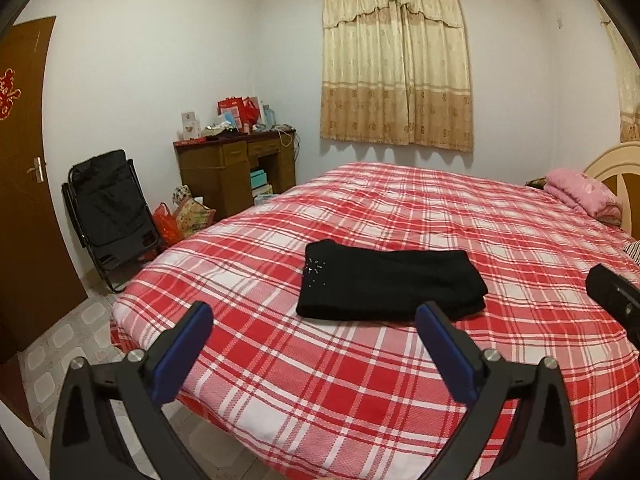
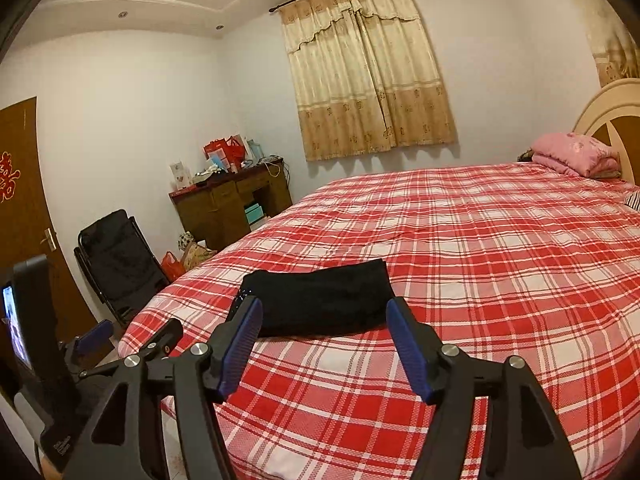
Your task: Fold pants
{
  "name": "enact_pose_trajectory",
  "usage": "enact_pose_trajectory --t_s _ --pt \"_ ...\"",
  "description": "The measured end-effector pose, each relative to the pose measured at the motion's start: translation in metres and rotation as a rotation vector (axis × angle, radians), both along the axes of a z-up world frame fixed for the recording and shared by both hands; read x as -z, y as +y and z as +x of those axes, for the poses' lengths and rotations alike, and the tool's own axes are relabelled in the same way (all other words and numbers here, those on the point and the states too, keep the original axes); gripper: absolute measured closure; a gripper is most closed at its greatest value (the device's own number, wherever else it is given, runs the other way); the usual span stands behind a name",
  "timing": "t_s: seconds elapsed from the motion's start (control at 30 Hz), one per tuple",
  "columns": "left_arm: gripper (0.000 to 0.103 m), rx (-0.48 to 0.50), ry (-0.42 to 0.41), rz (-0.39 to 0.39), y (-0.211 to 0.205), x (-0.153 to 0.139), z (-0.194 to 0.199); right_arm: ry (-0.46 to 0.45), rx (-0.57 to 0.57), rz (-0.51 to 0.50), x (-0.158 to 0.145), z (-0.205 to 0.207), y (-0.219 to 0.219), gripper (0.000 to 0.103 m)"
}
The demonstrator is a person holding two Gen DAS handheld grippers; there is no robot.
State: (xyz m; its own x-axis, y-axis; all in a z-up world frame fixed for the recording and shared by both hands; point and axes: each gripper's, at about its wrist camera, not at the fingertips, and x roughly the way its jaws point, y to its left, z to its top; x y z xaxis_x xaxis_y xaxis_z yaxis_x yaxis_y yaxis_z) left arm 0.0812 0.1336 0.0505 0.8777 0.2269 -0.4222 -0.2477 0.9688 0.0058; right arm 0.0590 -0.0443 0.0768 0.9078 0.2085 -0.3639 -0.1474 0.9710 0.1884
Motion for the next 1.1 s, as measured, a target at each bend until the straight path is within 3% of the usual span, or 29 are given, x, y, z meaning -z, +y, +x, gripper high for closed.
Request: enact_pose_trajectory --t_s 0.37,1.1 --pt "0.000 -0.002 0.020 0.038 -0.008 0.004 0.000 0.013 0.009 0.023 0.004 0.001 -0.007 0.036" --pt "0.000 0.000 0.007 0.034 -0.014 0.000 -0.002 0.023 0.007 0.031 0.007 -0.002 -0.008 0.036"
